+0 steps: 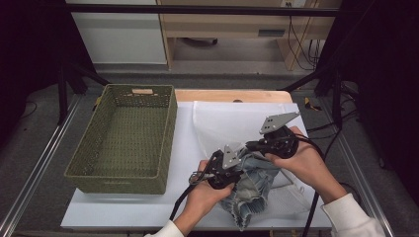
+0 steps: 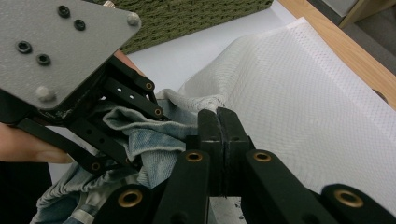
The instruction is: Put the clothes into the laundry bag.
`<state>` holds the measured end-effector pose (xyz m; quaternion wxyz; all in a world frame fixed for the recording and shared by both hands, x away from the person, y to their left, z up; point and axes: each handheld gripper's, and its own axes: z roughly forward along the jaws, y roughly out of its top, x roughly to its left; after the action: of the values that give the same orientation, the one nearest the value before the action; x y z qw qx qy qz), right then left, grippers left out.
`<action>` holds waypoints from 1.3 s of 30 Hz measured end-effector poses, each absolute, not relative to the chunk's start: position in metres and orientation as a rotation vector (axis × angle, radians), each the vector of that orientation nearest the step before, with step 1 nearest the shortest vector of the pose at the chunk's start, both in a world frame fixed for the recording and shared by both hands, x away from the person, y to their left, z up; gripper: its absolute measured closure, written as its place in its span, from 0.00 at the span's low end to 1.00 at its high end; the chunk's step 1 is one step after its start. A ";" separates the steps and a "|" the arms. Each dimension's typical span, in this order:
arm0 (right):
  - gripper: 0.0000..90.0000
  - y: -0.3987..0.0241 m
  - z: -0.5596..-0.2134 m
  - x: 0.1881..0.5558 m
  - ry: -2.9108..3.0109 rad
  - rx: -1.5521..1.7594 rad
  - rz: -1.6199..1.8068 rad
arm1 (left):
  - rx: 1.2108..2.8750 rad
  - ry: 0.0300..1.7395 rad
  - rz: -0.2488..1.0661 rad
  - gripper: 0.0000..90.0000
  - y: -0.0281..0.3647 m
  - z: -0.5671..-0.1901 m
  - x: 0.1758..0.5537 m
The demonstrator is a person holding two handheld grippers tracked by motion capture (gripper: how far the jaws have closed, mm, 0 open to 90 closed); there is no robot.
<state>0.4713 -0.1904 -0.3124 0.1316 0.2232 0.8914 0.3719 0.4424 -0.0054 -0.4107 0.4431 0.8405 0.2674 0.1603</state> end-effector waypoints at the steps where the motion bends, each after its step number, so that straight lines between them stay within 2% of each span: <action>1: 1.00 -0.190 -0.312 0.471 2.587 0.650 1.080 | 2.084 0.665 0.397 0.76 -0.005 -0.411 0.443; 16: 1.00 -0.195 -0.302 0.467 2.563 0.652 1.119 | 2.013 0.662 0.405 0.77 -0.001 -0.388 0.436; 20: 1.00 -0.198 -0.298 0.466 2.555 0.659 1.149 | 1.986 0.663 0.443 0.77 -0.002 -0.385 0.435; 39: 1.00 -0.198 -0.327 0.476 2.566 0.713 1.092 | 1.976 0.741 0.593 0.74 -0.020 -0.419 0.456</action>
<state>0.4762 -0.1976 -0.3266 0.1314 0.2456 0.8837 0.3760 0.4563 -0.0204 -0.4192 0.4571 0.8017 0.3008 0.2406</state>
